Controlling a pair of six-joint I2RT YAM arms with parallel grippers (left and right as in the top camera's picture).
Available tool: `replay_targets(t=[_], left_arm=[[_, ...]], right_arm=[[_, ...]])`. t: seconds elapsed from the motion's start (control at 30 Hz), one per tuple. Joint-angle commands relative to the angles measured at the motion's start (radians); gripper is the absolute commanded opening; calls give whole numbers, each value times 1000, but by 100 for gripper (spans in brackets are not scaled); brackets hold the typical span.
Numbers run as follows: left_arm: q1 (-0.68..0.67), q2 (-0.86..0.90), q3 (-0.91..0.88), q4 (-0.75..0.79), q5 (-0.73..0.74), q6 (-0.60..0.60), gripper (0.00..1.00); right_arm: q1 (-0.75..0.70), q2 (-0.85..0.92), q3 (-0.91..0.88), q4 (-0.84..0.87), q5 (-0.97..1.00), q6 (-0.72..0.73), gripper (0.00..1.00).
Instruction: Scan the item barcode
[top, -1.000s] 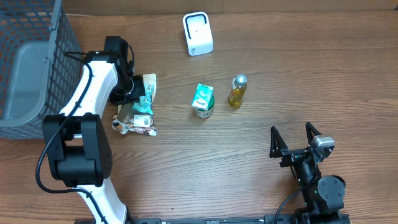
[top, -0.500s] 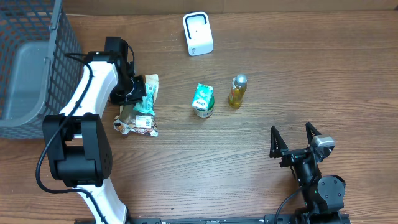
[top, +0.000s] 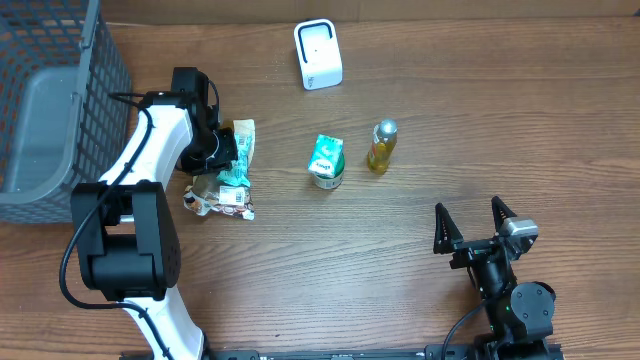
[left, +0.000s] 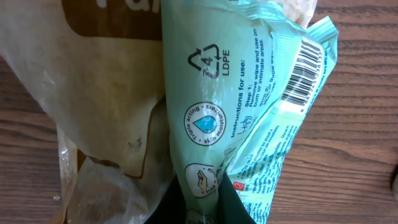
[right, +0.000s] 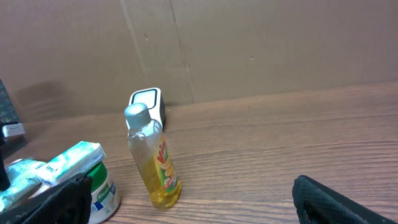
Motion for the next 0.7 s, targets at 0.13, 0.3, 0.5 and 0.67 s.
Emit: replay_targets(t=[0.13, 0.3, 0.5, 0.67], left_arm=[[-6, 4, 41, -35, 64, 8, 4], [-6, 3, 85, -74, 172, 8, 4], [-8, 2, 85, -85, 252, -24, 4], [-14, 2, 85, -98, 252, -30, 4]], right_arm=[[-3, -8, -11, 6, 6, -7, 100], [-3, -8, -11, 6, 6, -7, 100], [-3, -8, -11, 6, 6, -7, 100], [-3, -8, -11, 6, 6, -7, 100]])
